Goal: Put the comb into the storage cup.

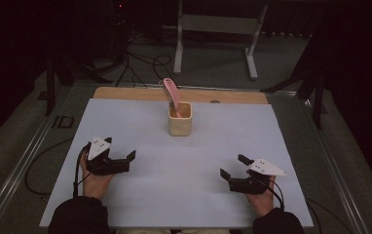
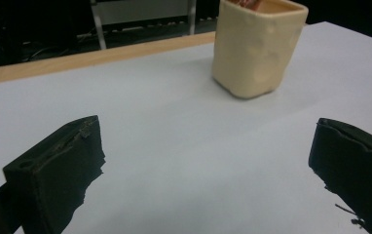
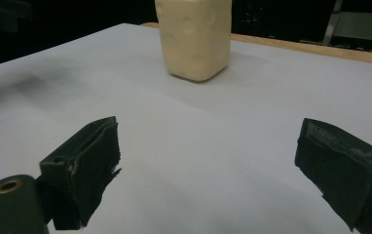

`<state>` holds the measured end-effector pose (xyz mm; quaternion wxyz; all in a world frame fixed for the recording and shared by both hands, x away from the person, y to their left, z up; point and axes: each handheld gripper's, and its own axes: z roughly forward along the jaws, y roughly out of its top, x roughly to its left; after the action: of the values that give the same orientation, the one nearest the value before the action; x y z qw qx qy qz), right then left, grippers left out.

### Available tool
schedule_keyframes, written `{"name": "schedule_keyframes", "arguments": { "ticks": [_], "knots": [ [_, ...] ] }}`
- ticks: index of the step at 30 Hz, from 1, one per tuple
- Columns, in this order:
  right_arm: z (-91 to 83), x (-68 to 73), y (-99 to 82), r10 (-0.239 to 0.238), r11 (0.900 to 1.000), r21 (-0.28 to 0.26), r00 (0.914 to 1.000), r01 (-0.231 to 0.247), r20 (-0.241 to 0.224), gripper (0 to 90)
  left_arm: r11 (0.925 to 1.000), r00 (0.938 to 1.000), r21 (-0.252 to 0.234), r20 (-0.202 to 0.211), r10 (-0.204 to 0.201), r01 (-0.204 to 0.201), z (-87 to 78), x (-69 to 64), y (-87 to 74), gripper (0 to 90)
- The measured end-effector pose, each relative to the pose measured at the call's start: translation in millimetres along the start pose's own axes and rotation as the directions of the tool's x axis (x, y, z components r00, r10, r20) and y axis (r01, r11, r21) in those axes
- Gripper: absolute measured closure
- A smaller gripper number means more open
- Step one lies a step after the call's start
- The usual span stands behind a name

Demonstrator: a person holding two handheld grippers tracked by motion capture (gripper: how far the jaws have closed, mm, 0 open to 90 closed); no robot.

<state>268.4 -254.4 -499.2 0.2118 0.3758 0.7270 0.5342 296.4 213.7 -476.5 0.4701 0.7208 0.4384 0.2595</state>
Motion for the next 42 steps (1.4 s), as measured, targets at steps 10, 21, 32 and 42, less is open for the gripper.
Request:
{"name": "schedule_keyframes", "arguments": {
  "ticks": [10,21,32,42],
  "knots": [
    [-6.9,2.0,2.9,-0.001,0.9998,-0.018,1.0,0.0,-0.005,8.8,0.9995,0.9999,-0.028,0.007,-0.012,0.012,-27.9,3.2,-24.1,0.2],
    [-13.8,4.6,4.3,-0.022,0.9996,-0.017,0.9997,0.022,0.008,8.8,0.9952,0.9998,-0.097,-0.017,0.013,-0.015,-48.6,5.7,-30.5,0.2],
    [-19.2,-3.0,3.0,-0.008,0.9999,-0.009,0.9994,0.008,0.034,8.8,0.9918,0.9977,-0.111,-0.028,0.061,-0.064,-55.9,3.5,-33.9,0.2],
    [-19.2,-5.9,1.4,-0.003,1.0,0.003,0.9992,0.002,0.039,8.8,0.9923,0.9972,-0.105,-0.043,0.061,-0.066,-58.1,3.4,-36.4,0.2]
  ]
}}
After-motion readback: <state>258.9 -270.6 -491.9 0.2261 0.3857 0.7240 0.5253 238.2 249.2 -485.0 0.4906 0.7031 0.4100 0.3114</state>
